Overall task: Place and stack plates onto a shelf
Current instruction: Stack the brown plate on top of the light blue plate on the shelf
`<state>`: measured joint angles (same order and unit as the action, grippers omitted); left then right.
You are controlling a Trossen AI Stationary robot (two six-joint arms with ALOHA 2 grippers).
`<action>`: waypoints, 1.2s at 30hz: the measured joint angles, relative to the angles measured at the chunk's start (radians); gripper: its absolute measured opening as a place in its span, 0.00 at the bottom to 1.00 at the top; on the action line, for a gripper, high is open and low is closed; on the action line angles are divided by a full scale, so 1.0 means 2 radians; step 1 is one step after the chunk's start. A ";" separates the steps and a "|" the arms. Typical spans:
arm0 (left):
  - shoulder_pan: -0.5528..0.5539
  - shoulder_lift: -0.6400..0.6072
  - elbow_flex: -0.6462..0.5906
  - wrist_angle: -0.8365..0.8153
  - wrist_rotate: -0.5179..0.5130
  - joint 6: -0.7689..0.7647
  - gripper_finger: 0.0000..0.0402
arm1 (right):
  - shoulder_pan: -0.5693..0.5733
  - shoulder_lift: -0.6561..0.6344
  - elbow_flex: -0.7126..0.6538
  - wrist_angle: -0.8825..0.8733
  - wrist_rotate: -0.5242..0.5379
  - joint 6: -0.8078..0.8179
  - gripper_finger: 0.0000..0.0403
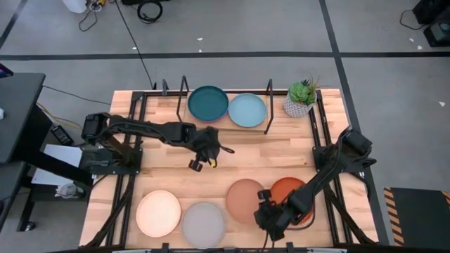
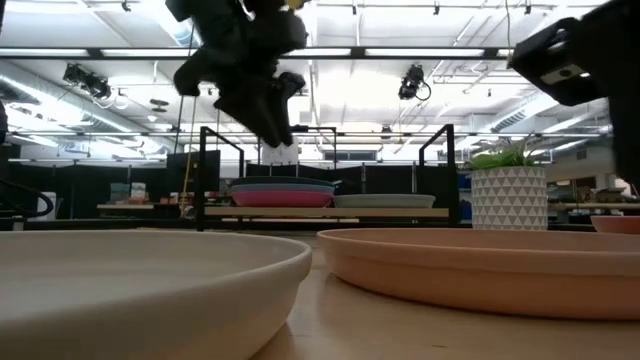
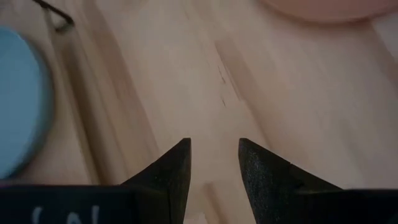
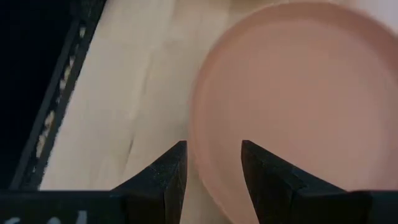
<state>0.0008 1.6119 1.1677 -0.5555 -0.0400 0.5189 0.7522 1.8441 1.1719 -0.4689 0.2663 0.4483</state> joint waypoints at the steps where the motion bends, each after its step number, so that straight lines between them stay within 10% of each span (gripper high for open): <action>1: 0.002 -0.002 0.001 0.006 0.000 0.004 0.35 | 0.002 0.008 0.010 -0.018 0.000 -0.003 0.39; 21: -0.029 -0.065 0.002 0.008 -0.004 -0.033 0.35 | -0.012 0.060 0.042 -0.093 -0.027 -0.044 0.04; 36: -0.117 -0.064 0.002 0.026 -0.045 -0.181 0.35 | -0.085 -0.038 0.037 -0.156 0.073 -0.209 0.04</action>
<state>-0.2331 1.4830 1.1721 -0.5036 -0.1305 0.1571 0.5828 1.7689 1.2452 -0.7809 0.4120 0.0303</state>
